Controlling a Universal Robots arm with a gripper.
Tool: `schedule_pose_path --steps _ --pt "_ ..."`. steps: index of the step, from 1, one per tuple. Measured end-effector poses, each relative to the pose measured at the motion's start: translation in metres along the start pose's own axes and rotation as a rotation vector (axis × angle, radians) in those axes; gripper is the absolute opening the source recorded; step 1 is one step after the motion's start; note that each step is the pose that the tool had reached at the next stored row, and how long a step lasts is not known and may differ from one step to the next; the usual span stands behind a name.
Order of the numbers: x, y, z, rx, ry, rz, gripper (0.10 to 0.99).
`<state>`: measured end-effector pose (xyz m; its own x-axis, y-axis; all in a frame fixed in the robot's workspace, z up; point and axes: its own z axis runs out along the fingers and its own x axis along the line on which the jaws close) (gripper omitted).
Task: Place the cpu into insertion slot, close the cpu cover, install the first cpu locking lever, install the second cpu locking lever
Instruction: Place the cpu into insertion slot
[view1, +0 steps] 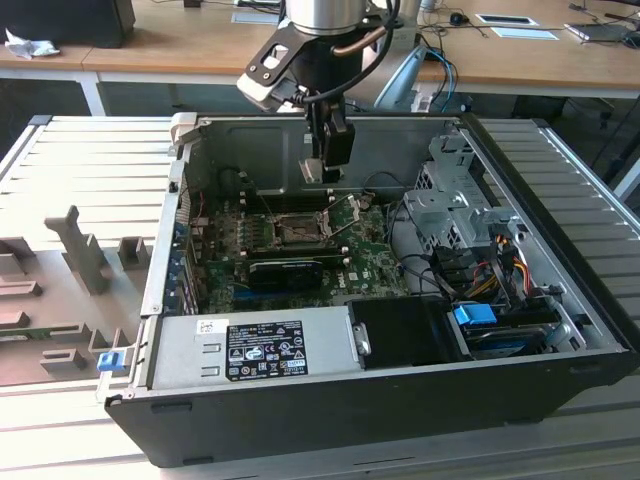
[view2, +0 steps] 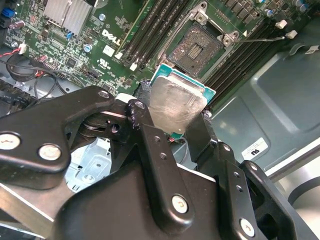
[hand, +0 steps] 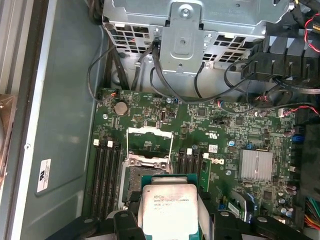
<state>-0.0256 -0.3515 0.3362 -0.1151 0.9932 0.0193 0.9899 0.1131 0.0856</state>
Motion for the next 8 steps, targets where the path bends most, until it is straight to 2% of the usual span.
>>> schedule_pose_path --steps 4,8 --pt "-0.0001 -0.0002 0.0024 0.000 -0.0005 0.008 0.529" --pt "-0.0002 -0.0009 0.0101 0.000 -0.0032 0.039 0.529"
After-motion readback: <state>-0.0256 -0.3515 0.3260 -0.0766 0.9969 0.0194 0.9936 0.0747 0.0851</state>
